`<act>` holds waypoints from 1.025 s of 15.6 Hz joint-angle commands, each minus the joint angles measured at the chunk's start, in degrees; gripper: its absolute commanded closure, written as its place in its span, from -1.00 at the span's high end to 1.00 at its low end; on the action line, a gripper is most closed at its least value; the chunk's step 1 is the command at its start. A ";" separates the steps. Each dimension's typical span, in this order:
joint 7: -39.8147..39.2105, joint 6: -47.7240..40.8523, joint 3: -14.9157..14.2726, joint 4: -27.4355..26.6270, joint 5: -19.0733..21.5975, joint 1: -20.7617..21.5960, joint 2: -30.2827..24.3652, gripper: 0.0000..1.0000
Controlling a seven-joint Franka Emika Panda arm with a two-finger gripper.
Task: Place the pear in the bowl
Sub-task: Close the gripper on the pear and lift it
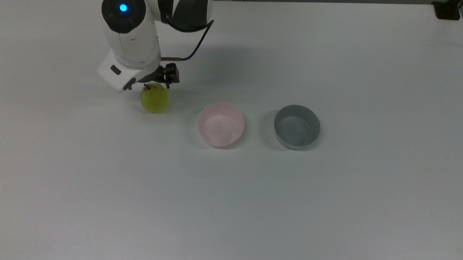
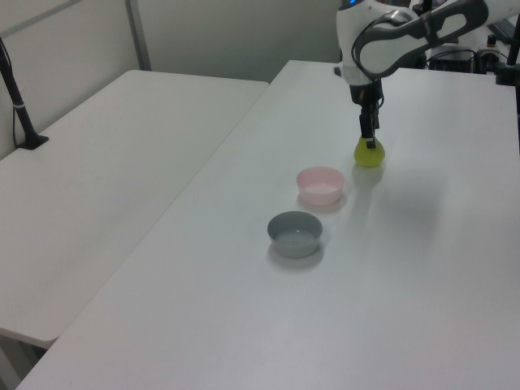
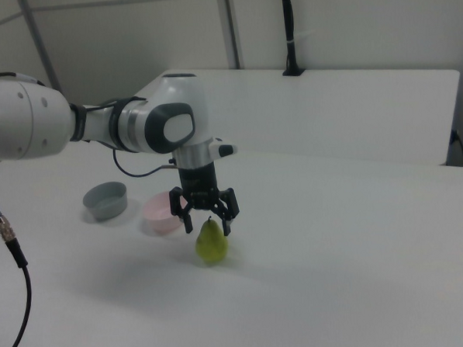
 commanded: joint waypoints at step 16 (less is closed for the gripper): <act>-1.28 -0.62 -1.71 0.75 -1.34 2.77 -3.59 -0.45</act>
